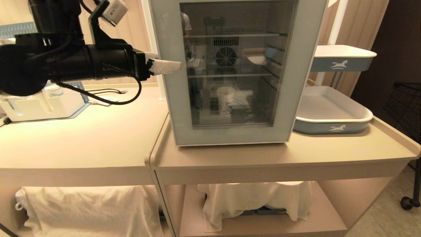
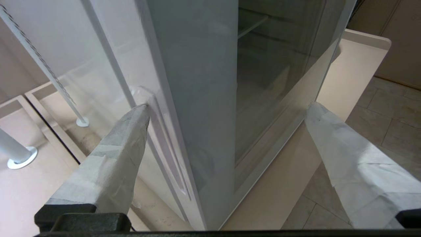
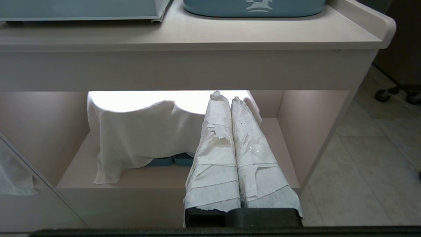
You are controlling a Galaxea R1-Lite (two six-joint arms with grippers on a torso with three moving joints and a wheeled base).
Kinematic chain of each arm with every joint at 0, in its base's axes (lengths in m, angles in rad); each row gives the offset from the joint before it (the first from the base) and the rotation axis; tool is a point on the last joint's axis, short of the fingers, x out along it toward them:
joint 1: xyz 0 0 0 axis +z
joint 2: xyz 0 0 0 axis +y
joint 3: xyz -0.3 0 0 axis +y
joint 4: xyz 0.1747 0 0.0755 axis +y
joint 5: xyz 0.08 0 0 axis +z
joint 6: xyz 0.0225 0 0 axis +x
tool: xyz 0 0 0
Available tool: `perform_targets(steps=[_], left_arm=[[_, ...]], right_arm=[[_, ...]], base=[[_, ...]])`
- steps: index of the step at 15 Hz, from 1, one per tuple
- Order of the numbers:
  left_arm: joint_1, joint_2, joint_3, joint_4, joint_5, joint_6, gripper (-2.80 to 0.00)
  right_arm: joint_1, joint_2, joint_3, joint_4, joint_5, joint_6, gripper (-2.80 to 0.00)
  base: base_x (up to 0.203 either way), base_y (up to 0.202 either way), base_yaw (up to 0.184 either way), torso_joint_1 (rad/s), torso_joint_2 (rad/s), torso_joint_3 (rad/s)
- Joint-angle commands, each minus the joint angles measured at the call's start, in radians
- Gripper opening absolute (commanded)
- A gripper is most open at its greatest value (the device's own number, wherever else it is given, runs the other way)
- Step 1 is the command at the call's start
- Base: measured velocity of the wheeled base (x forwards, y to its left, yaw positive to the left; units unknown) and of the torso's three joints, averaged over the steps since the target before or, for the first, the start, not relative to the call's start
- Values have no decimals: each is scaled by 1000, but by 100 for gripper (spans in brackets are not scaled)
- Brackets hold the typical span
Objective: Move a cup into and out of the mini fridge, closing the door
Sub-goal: Open the freezer door
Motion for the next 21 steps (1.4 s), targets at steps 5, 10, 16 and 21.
perform_targets(steps=[5, 10, 16, 21], left_arm=[[-17, -6, 55, -2, 29, -14, 0], [-18, 2, 108, -51, 34, -15, 0], [-19, 16, 107, -93, 61, -67, 0], [-28, 2, 118, -92, 60, -71, 0]], right_arm=[[0, 1, 0, 0, 0, -1, -280], [0, 1, 0, 0, 0, -1, -280], [1, 1, 0, 0, 0, -1, -280], [1, 1, 0, 0, 0, -1, -280]], base=[[0, 0, 0, 0, 0, 0], [0, 0, 0, 0, 0, 0], [0, 0, 0, 0, 0, 0], [0, 0, 0, 0, 0, 0]])
